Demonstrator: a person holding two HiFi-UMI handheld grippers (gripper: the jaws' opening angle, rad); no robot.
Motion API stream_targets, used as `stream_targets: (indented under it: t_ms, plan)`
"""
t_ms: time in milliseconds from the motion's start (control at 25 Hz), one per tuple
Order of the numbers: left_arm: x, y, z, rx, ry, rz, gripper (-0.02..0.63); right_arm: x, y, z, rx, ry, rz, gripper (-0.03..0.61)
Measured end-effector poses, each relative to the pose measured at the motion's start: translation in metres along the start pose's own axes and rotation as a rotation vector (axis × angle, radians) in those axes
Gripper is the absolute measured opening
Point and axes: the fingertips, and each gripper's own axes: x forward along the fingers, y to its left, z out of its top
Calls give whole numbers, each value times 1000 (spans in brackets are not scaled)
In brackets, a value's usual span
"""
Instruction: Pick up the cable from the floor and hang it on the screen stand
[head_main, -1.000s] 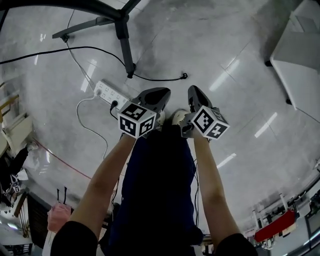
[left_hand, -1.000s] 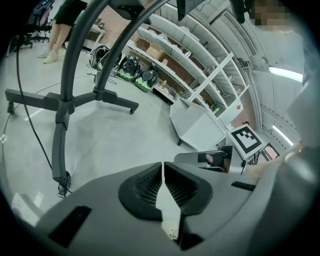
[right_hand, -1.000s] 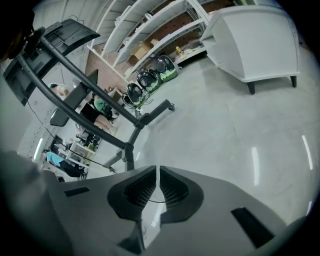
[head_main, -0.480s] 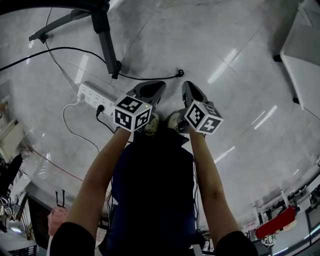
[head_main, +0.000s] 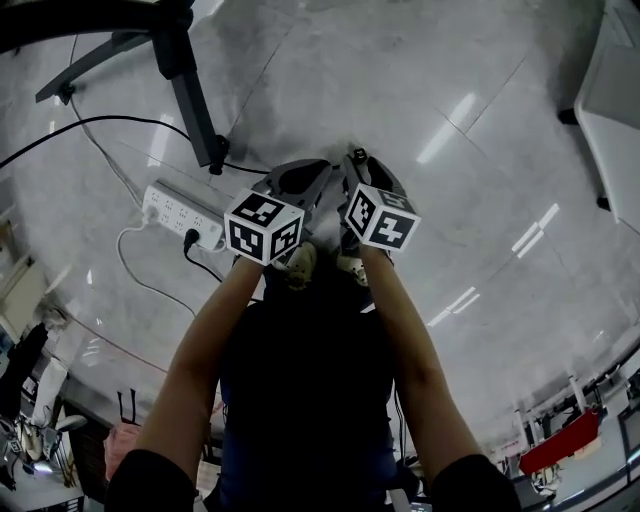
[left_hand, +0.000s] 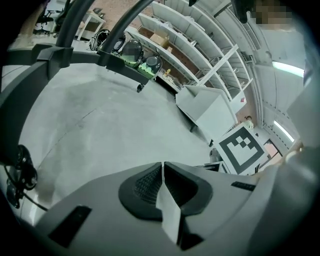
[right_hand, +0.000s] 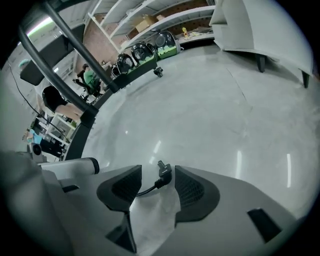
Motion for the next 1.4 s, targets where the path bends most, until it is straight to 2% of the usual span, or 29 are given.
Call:
stream_targets:
  t_ms: [200,360,440,480,640,880,1120,1400]
  plan:
    - [8,9,-2,25,19,-9,23,18,-9,-1,37,9,-63,207]
    - [8,19,-1,17,12,5,23,22,-12,-2,6,13,-141,202]
    - [8,21,-1,11,12,10,23,21,-19,-2,-9,26,-205,110]
    - [9,21,-2,12,15,12,23,21,-20,-2,-16,35,-215,109]
    - [5,17,-4,17,24,15,23,19,-22,-4,-18,71,-190,104]
    - [-18,-2,10,2,8,23,23,-13,1,32,-50,-4,-143,104]
    - [-47,-26,35,-2,-6,27,23,-58,32,63,-76,-56,-116,103]
    - [-89,-62,75,8,-9,26,23,-116,78,77,-93,-36,-92,103]
